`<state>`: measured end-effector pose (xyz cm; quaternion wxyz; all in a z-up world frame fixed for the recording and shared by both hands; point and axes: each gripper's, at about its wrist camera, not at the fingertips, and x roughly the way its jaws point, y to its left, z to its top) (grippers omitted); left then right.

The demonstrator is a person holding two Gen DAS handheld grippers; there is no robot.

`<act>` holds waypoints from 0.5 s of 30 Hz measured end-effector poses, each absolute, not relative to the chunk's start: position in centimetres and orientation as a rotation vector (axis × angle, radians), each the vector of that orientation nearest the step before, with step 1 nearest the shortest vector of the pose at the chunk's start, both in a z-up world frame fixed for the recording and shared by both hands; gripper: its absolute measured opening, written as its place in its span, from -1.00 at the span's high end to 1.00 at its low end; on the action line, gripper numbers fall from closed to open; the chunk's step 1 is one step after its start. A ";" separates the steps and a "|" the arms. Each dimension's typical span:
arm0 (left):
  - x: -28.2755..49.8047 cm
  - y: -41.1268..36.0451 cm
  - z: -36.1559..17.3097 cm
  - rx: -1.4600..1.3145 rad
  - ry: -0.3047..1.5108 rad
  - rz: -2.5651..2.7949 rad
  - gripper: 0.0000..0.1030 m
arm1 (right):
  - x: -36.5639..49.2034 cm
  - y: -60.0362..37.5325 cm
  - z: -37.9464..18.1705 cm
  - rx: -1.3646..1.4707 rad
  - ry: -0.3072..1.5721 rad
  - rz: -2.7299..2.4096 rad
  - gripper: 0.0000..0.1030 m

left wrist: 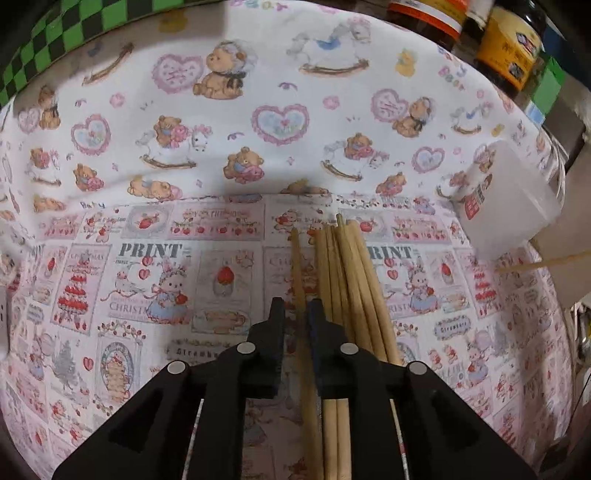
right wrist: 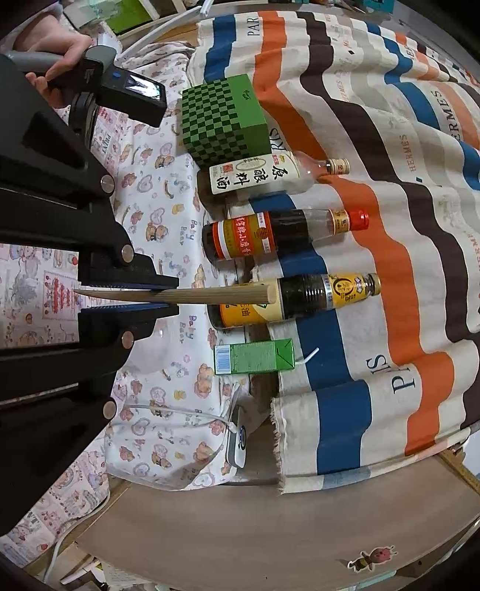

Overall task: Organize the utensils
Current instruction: 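Lift both held chopsticks and carry them toward the clear plastic cup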

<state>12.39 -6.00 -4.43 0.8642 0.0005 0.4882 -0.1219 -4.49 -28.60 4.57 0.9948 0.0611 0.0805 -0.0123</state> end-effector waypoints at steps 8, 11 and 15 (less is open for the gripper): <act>12.5 -7.6 -5.2 0.073 1.027 -0.171 0.54 | -4.3 -28.3 4.4 0.103 0.162 -0.044 0.85; 12.9 -7.0 -5.2 0.072 1.031 -0.166 0.81 | -4.0 -28.9 4.3 0.144 0.182 -0.021 0.85; 13.0 -3.9 -3.5 -0.007 0.979 -0.182 0.91 | -3.6 -29.6 4.1 0.184 0.200 -0.017 0.85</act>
